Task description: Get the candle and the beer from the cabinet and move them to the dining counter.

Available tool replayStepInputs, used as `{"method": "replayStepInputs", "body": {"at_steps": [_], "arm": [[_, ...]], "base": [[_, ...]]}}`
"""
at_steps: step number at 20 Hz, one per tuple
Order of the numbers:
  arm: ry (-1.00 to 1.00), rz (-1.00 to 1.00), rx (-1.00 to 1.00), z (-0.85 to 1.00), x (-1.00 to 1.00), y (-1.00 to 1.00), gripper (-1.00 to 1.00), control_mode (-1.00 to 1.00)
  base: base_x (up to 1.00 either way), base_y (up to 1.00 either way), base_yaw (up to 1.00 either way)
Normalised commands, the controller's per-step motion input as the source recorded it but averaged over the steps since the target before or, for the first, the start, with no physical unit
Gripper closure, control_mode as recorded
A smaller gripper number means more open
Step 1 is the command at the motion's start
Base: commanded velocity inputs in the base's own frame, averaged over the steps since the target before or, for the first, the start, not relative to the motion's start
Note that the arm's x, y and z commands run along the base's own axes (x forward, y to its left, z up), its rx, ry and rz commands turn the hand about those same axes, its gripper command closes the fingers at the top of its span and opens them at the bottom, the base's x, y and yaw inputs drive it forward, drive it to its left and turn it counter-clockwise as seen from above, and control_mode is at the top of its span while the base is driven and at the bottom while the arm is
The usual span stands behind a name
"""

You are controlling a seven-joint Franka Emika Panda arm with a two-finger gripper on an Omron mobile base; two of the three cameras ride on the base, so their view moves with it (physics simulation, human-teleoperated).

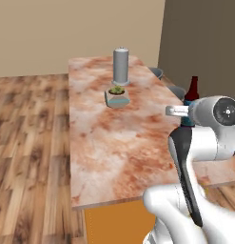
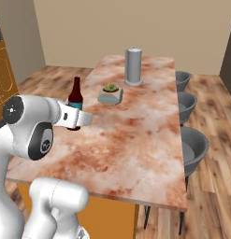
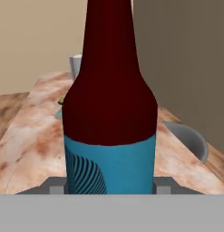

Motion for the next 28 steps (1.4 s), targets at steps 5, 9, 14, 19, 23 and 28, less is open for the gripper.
{"method": "replayStepInputs", "body": {"at_steps": [5, 9, 14, 19, 23, 28], "arm": [[0.05, -0.31, 0.00, -0.15, 0.46, -0.17, 1.00, -1.00], [0.16, -0.29, 0.00, -0.02, 0.36, -0.26, 1.00, -1.00], [0.23, -0.20, 0.00, -0.05, 0.26, -0.32, 1.00, -1.00], [0.11, -0.17, 0.00, -0.12, 0.20, -0.33, 1.00, -1.00], [-0.13, -0.10, -0.05, -0.45, -0.03, -0.25, 1.00, -1.00], [-0.03, -0.13, -0.08, -0.52, 0.00, -0.18, 1.00, -1.00]], "base": [[0.00, 0.00, 0.00], [0.00, 0.00, 0.00], [0.00, 0.00, 0.00], [0.00, 0.00, 0.00], [0.00, 0.00, 0.00], [0.00, 0.00, 0.00]]}}
